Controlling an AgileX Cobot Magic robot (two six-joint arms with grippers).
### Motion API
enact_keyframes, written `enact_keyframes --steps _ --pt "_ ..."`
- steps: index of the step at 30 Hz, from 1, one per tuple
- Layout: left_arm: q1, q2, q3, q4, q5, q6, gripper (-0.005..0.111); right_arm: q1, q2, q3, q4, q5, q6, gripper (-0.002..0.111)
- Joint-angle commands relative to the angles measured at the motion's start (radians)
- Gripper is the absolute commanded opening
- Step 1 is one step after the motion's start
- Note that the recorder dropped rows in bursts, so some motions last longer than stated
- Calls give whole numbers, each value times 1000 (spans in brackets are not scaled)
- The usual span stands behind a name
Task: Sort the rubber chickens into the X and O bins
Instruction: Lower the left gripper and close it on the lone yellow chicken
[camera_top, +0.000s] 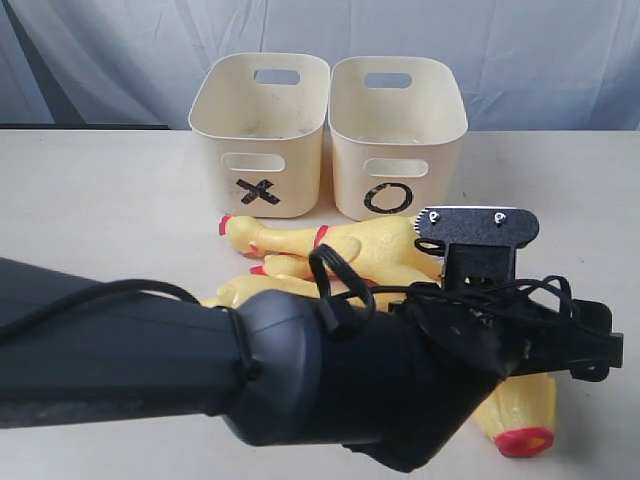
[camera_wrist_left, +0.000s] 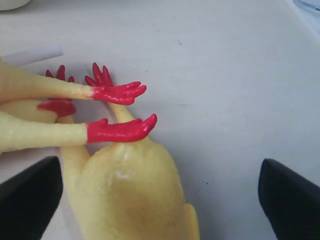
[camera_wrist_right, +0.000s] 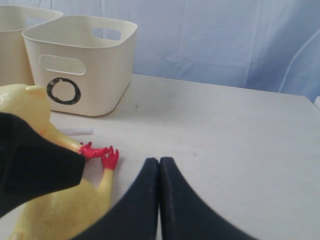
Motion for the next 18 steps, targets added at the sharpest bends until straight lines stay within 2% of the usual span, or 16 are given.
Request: enact_keyframes --steps 1,18 --pt "2 35 -4 -3 4 0 105 -4 -7 1 -1 -11 2 -1" --pt "4 93 -6 -3 34 0 105 -4 -7 1 -1 -11 2 -1"
